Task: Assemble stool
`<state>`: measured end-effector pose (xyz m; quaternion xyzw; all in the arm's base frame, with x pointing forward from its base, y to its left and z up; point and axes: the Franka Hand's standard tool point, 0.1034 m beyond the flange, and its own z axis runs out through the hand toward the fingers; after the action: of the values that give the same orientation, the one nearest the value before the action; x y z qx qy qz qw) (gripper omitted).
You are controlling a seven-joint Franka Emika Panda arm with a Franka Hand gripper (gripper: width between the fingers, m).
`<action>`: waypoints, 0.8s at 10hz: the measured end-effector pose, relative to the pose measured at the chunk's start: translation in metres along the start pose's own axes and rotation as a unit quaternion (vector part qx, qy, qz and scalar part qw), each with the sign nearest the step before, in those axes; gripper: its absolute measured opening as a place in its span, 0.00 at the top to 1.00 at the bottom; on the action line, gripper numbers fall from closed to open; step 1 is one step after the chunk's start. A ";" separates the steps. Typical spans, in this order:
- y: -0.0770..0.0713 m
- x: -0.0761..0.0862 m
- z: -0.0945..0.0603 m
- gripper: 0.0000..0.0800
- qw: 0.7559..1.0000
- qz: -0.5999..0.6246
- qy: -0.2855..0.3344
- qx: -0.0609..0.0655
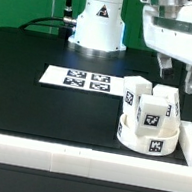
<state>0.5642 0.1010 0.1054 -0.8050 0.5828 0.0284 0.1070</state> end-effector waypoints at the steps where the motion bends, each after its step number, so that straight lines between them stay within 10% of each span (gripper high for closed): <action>1: -0.003 0.001 -0.003 0.19 0.998 -0.059 0.001 -0.003; 6: -0.008 0.004 -0.007 0.19 0.969 -0.245 -0.002 -0.005; 8: -0.007 -0.001 -0.005 0.19 0.931 -0.365 0.010 -0.025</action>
Offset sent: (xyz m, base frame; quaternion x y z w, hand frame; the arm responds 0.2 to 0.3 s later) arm 0.0000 0.0000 0.0000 0.0000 0.0000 -0.1938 0.9810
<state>0.5697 0.1031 0.1117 -0.9648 0.2488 -0.0063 0.0844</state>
